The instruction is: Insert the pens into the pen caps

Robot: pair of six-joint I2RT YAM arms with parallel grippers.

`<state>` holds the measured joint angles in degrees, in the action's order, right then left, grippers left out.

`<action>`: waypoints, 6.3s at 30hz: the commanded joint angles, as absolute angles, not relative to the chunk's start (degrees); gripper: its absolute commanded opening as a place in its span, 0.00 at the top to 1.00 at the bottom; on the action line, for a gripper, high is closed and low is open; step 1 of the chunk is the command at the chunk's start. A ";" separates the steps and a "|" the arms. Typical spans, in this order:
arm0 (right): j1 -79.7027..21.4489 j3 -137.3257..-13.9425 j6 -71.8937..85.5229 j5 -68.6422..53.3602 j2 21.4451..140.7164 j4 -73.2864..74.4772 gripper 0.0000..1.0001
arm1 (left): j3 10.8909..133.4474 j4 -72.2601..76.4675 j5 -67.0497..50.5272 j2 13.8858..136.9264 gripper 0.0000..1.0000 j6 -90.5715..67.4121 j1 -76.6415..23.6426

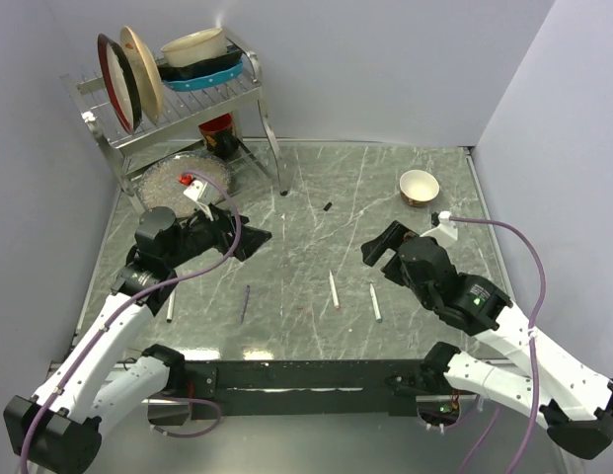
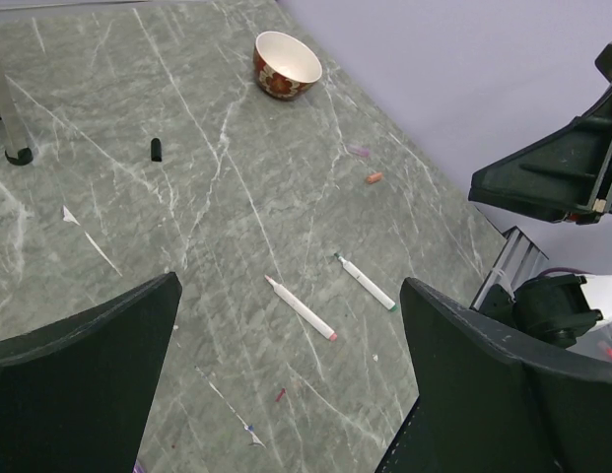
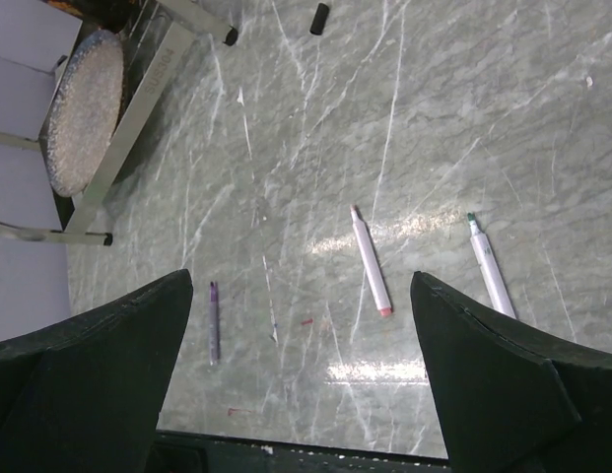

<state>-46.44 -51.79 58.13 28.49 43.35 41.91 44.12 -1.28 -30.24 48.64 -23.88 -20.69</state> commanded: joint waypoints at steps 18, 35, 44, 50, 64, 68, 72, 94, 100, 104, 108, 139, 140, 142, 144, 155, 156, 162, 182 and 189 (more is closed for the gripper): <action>-39.30 -50.80 38.41 12.84 68.09 41.57 0.28 | 49.14 -6.78 -16.17 53.00 0.01 -27.69 -19.78; -37.97 -57.91 37.88 1.84 86.65 32.17 0.49 | 48.08 -7.12 -12.75 50.28 0.01 -26.54 -19.78; -40.25 -61.52 38.41 5.80 94.39 33.05 0.58 | 47.99 -7.12 -12.21 49.57 0.01 -26.37 -19.78; -41.39 -62.40 38.58 7.29 97.64 32.61 0.61 | 47.63 -6.68 -13.09 49.39 0.01 -26.19 -19.78; -42.89 -65.92 39.11 12.22 103.98 32.70 0.95 | 47.81 -9.57 -17.65 50.01 0.01 -26.53 -22.50; -42.89 -64.87 39.20 10.90 97.68 31.73 1.00 | 44.40 -9.50 -25.47 49.40 0.00 -33.73 -22.41; -42.80 -63.64 40.34 7.56 89.66 30.06 1.00 | 35.45 -2.83 -33.39 46.76 0.01 -41.82 -22.41; -47.72 -48.78 55.46 -6.86 61.97 7.30 1.00 | 27.24 37.44 -41.14 64.42 0.33 -64.25 -36.91; -48.51 -48.08 55.99 -6.15 60.21 7.12 1.00 | 28.30 38.41 -40.78 66.01 0.45 -63.90 -38.06; -48.60 -48.16 54.76 -6.85 59.94 7.47 1.00 | 28.74 37.79 -40.52 65.92 0.47 -63.37 -38.06; -48.60 -48.60 53.88 -7.03 60.20 8.43 1.00 | 29.18 36.92 -40.08 65.57 0.69 -62.76 -38.06; 4.12 -52.74 64.34 13.01 71.44 40.61 0.53 | 48.07 -11.95 -6.86 48.77 0.99 -18.64 -37.00; 5.70 -52.73 64.07 12.57 73.80 40.26 0.55 | 48.60 -12.82 -7.29 49.21 0.99 -18.02 -36.83; 8.60 -53.08 62.85 12.48 76.28 39.29 0.56 | 49.83 -13.44 -7.21 50.27 0.99 -16.71 -36.56; 9.75 -55.01 56.91 13.18 79.88 38.15 0.56 | 50.10 -14.23 -5.81 50.62 0.99 -16.70 -36.30; 9.76 -57.84 8.37 8.00 82.98 23.12 0.45 | 48.60 -13.27 -4.31 47.55 0.99 -17.84 -36.21; 9.76 -57.48 2.43 6.52 82.36 22.07 0.43 | 48.86 -13.45 -4.57 47.64 0.99 -17.84 -36.21; 8.44 -53.71 -14.05 -3.85 82.52 21.18 0.39 | 48.43 -13.19 -5.63 47.37 0.99 -17.93 -36.21; 4.31 -50.62 -23.55 6.07 89.21 21.97 0.47 | 48.08 -12.74 -5.89 45.53 0.99 -18.02 -36.21; 4.39 -49.57 -25.22 1.94 88.85 20.92 0.49 | 48.16 -12.66 -6.77 46.23 0.99 -18.02 -36.21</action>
